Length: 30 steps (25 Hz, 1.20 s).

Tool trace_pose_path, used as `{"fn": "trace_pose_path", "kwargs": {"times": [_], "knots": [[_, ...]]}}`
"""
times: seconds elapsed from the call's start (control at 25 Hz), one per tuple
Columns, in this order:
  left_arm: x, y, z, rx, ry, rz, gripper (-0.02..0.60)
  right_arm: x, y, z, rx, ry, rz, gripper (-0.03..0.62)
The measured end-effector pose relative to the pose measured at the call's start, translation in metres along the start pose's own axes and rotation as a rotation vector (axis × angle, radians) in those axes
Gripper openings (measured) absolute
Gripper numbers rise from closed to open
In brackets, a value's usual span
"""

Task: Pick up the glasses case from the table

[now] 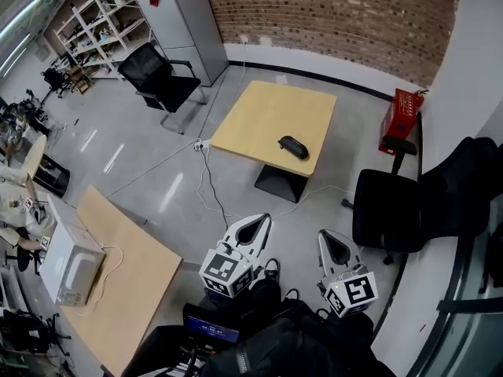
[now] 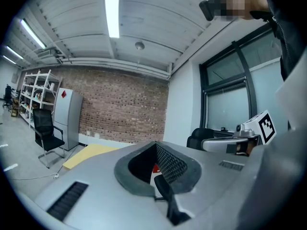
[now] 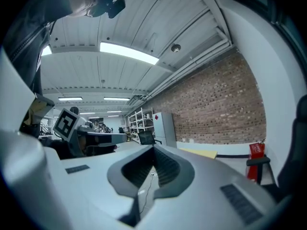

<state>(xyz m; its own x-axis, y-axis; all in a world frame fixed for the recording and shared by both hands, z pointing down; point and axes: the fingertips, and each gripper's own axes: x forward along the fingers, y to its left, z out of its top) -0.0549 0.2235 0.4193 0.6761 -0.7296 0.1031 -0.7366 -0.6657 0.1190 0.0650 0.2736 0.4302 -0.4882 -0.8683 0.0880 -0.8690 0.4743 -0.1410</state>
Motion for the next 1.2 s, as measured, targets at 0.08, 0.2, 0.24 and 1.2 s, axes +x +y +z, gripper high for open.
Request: {"fn": "trace_pose_path", "kwargs": {"times": [0.08, 0.2, 0.24, 1.2], "knots": [[0.008, 0.010, 0.001, -0.004, -0.005, -0.005, -0.002, 0.009, -0.003, -0.001, -0.003, 0.006, -0.005, 0.003], [0.023, 0.025, 0.008, -0.010, -0.024, -0.019, -0.002, 0.025, -0.013, 0.002, -0.015, 0.013, -0.023, 0.003], [0.029, 0.029, 0.010, -0.013, -0.029, -0.024, -0.002, 0.031, -0.017, 0.005, -0.019, 0.013, -0.029, 0.003], [0.117, 0.184, 0.026, -0.038, -0.016, -0.094, -0.002, 0.207, -0.048, 0.019, -0.026, 0.062, -0.115, 0.003]]}}
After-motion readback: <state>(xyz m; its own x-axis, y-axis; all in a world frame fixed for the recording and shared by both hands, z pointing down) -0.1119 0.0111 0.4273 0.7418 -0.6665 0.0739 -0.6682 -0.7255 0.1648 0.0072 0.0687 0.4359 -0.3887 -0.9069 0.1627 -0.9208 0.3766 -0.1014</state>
